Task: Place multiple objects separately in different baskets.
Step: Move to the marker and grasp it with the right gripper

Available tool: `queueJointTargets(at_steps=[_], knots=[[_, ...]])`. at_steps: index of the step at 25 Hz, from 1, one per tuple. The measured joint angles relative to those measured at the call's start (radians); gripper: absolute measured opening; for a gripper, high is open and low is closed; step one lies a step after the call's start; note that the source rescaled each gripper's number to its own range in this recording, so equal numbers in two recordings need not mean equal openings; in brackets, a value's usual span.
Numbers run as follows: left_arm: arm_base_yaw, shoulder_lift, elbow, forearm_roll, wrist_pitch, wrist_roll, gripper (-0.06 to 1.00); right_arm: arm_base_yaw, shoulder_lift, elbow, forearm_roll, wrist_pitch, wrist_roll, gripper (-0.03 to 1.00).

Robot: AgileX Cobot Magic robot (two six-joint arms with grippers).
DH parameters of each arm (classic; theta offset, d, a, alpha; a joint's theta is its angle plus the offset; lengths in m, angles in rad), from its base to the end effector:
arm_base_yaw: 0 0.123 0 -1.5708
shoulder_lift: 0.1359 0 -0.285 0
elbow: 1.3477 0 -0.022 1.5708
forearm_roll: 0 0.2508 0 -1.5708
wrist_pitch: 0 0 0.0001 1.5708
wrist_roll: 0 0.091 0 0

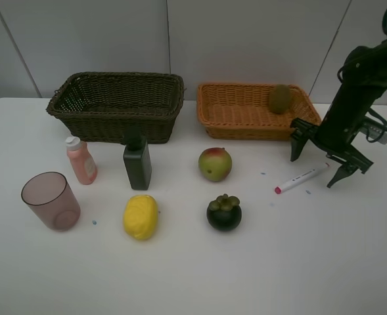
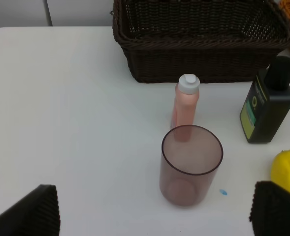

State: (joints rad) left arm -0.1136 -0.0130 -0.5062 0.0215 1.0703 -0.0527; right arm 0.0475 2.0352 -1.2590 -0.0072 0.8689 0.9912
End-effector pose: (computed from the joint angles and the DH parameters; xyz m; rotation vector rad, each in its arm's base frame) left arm -0.0077 0.0026 0.2782 0.0606 2.0345 -0.0789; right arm 0.3693 0.0170 0.1247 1.4152 2.7892 0.0025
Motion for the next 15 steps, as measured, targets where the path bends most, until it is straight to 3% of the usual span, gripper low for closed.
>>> queueJointTargets(at_steps=[9, 15], knots=[[0.000, 0.000, 0.000, 0.000, 0.000, 0.000, 1.00, 0.000, 0.000, 0.000, -0.007, -0.008, 0.000, 0.87], [0.000, 0.000, 0.000, 0.000, 0.000, 0.000, 1.00, 0.000, 0.000, 0.000, -0.009, -0.008, 0.000, 0.63]])
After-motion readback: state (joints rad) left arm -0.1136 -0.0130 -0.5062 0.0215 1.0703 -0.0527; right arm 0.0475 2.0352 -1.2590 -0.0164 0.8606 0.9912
